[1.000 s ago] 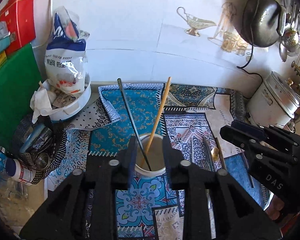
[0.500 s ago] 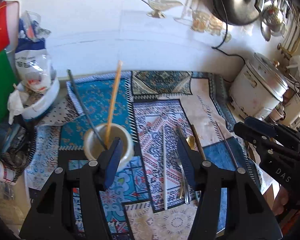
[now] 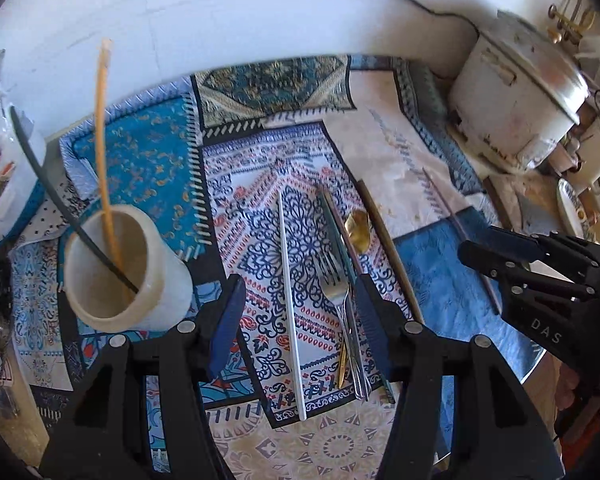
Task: Organize utensils
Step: 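Move both open tools back to the utensils on the cloth, then grasp the silver fork with the left tool while the right tool grasps the brown chopstick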
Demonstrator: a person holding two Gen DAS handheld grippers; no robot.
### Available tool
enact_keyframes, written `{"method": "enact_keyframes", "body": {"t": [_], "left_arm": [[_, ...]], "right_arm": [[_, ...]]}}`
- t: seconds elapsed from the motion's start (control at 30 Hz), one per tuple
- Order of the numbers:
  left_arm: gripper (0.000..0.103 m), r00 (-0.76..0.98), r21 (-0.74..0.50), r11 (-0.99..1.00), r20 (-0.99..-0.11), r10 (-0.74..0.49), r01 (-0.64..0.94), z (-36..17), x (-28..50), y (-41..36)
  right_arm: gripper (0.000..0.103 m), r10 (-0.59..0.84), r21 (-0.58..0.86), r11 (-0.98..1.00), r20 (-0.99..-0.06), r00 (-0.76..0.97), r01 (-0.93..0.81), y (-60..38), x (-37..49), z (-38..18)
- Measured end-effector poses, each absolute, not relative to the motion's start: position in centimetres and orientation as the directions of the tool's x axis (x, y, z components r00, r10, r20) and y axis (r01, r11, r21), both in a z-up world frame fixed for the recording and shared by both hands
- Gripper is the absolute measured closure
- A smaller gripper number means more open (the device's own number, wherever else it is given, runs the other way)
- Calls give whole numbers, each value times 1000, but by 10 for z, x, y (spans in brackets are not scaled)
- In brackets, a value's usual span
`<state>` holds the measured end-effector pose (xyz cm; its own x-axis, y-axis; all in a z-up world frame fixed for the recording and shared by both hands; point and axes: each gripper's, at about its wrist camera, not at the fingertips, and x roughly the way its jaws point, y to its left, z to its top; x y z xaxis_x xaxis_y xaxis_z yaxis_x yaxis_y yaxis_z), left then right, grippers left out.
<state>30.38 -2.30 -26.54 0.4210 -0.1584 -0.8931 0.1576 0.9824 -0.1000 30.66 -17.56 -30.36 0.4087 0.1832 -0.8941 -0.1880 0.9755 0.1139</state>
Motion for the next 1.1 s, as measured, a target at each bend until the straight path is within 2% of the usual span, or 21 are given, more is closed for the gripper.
{"method": "enact_keyframes", "body": {"t": [0.23,0.57,0.63,0.77,0.87,1.0,1.1], "left_arm": [[48,328,-77,986,-937,-123,151,-308,313,-30],[48,243,-126,982,-957,-158,143,-339,322,-34],[48,241,-128,980,-957,-163,154,-341,321,-37],[48,224,-152,975,-957,-186,159,-343,323,-41],[54,206,-165,971,-958,-199,173,-347,324,-45],[69,178,-162,970,-965,-195,182,-354,329,-51],[70,181,-170,969,-963,-202,178,-355,334,-53]], "right_arm": [[71,222,170,967,-929,297,-189,-172,331,-347],[73,195,143,966,-951,240,-216,-156,352,-371],[86,185,131,965,-954,234,-228,-153,353,-373],[93,165,110,970,-952,256,-217,-151,354,-374],[96,164,108,971,-949,268,-212,-152,354,-375],[96,174,115,968,-949,264,-222,-147,356,-375],[96,187,133,968,-946,265,-211,-152,354,-373]]}}
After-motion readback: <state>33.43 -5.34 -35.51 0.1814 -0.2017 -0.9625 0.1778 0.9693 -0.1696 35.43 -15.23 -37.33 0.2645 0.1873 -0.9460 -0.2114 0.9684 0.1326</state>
